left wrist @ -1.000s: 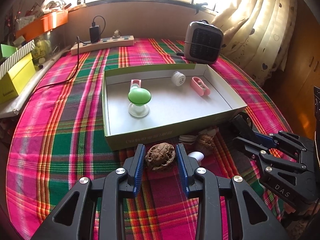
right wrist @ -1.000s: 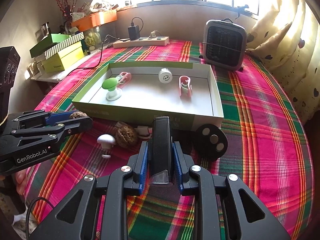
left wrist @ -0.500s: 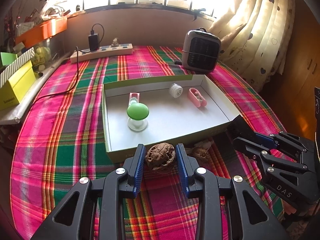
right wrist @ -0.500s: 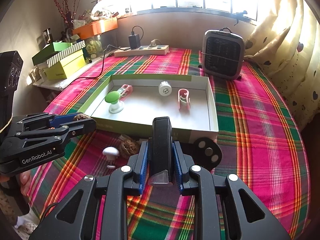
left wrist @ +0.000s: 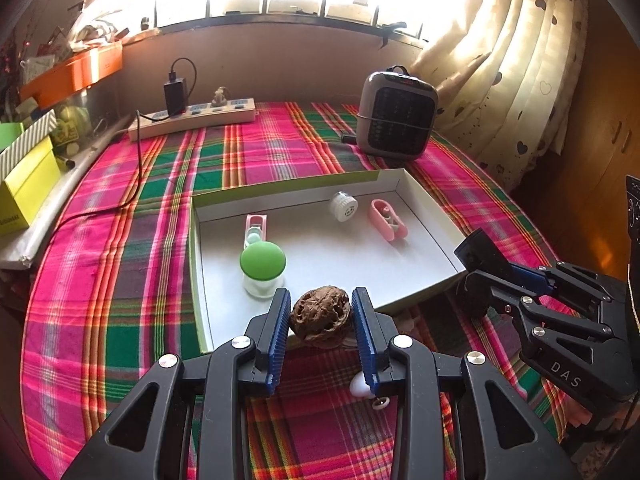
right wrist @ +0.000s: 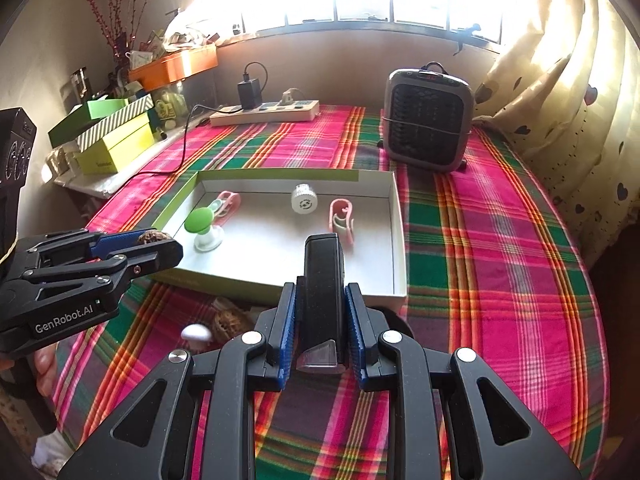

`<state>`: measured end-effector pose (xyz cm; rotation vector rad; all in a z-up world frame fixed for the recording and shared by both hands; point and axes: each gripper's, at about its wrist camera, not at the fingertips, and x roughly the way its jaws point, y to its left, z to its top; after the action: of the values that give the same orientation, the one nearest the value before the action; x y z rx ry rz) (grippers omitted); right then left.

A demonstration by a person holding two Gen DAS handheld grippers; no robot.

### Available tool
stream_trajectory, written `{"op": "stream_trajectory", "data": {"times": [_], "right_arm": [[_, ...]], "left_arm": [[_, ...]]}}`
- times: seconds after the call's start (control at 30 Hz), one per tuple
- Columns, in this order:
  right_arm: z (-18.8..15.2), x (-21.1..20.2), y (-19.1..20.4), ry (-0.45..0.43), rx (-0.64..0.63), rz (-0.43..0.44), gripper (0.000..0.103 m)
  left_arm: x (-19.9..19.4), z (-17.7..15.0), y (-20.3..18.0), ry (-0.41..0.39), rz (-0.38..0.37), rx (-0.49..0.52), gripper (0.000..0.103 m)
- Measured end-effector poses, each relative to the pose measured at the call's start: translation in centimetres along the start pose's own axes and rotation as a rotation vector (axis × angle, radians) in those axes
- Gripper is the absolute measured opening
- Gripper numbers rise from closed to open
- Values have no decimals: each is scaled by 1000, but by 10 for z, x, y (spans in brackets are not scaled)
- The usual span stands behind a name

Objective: Organize objects
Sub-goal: 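Carry the black object with the right tool while the left tool carries the walnut into the box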

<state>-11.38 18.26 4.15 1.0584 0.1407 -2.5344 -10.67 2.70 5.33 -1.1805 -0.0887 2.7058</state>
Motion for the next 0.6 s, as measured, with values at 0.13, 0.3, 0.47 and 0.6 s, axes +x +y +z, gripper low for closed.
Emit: {"op": "stream_trajectory", "data": {"times": [0.13,0.3,0.47,0.6], "right_arm": [[6,4,-3,3,0,-5,25],[17,13,-8,11,1,-11,25],[32,26,-15,20,-1,-32,25],[43,36,-20,25,0,-48,25]], "left_arm": [[4,6,0,-3,-1,6,29],[12,14,3,3,4,3,29],[23,25,6,9,1,-4,29],[31,32,7,11,8,-4,29]]}}
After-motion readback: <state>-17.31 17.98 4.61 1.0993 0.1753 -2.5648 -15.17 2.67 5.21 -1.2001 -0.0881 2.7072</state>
